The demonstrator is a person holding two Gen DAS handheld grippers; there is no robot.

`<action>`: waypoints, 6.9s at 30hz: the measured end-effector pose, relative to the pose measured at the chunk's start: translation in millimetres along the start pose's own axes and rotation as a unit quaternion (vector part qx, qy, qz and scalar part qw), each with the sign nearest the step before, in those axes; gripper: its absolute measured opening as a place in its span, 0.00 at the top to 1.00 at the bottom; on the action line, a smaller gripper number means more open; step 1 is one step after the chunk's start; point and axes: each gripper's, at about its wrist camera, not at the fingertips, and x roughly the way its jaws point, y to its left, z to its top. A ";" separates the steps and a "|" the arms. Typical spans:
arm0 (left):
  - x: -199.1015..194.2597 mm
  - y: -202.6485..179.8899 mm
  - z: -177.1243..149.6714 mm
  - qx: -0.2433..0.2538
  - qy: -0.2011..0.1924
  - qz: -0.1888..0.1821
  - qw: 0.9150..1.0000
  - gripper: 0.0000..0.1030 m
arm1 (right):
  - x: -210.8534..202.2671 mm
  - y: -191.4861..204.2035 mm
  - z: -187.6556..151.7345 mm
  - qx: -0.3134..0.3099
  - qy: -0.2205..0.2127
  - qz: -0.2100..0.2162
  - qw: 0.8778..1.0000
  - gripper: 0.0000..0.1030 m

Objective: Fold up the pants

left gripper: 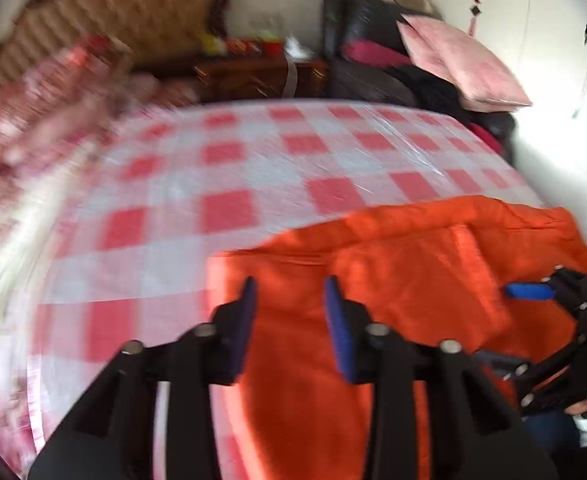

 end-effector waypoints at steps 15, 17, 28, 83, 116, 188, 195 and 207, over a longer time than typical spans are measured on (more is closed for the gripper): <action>-25.4 -1.9 -2.6 -0.101 -0.010 0.124 0.987 0.50 | -3.3 0.1 -4.7 0.009 -0.013 -0.001 1.000 0.16; -32.3 -14.1 -18.7 -0.088 -0.008 0.116 0.989 0.50 | -3.2 -0.2 -4.6 0.009 -0.015 -0.001 1.000 0.16; -33.7 -36.0 -93.0 -0.071 0.033 0.158 0.984 0.61 | -4.2 0.1 -6.9 0.013 -0.022 -0.002 1.000 0.16; -35.1 77.7 -126.0 -0.475 0.037 -0.233 0.848 0.57 | 0.7 110.0 8.1 -0.137 0.016 0.071 0.988 0.24; -88.1 -121.8 -41.0 -0.013 -0.060 0.171 0.983 0.93 | 21.3 131.6 152.9 -0.100 0.168 0.139 0.971 0.60; -38.4 -341.1 -29.3 0.113 -0.062 -0.018 0.992 0.72 | -96.6 -319.6 -140.5 0.172 -0.048 -0.092 0.980 0.46; 7.2 -234.4 -38.7 -0.154 0.093 -0.114 0.977 0.60 | -93.0 -302.1 -154.4 0.205 -0.070 -0.076 0.973 0.73; 38.1 -226.4 -35.6 -0.169 0.145 -0.217 0.950 0.89 | -89.9 -292.4 -150.2 0.223 -0.073 -0.106 0.966 0.76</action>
